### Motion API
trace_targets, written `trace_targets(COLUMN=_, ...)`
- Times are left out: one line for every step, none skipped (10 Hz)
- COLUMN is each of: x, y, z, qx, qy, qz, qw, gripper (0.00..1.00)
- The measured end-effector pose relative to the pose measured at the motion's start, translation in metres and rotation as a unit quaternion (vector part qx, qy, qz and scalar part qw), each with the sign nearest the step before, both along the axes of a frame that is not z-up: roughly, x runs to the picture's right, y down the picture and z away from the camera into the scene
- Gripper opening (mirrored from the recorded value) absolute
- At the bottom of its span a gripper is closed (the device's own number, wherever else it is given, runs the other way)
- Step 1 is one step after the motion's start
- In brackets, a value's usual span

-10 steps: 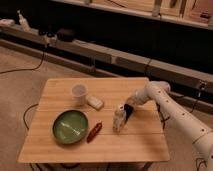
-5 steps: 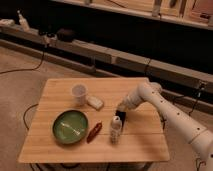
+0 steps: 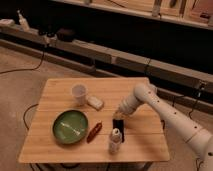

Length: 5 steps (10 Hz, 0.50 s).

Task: Push the eraser across the table

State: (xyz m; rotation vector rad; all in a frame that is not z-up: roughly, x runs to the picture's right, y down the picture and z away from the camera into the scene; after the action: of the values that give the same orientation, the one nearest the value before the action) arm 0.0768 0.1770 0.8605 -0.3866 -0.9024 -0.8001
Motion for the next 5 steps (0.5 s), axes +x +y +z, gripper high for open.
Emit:
trace_targets(x=-0.002, y=0.0, z=-0.004, qx=-0.009, qy=-0.011, qz=-0.004, qw=0.9999, gripper=0.0)
trace_targets(x=-0.003, y=-0.001, z=-0.005, qx=-0.015, qy=-0.017, qz=-0.006, qw=0.9997, gripper=0.0)
trace_targets(x=-0.003, y=-0.001, z=-0.005, qx=-0.019, qy=-0.021, qz=-0.007, qw=0.9996, gripper=0.0)
trace_targets(x=-0.001, y=-0.004, z=-0.002, qx=-0.02, qy=-0.022, qz=-0.009, qw=0.9995, gripper=0.0)
trace_targets(x=0.008, y=-0.013, z=0.006, qx=-0.007, qy=-0.007, qz=-0.012, qw=0.9999, gripper=0.0)
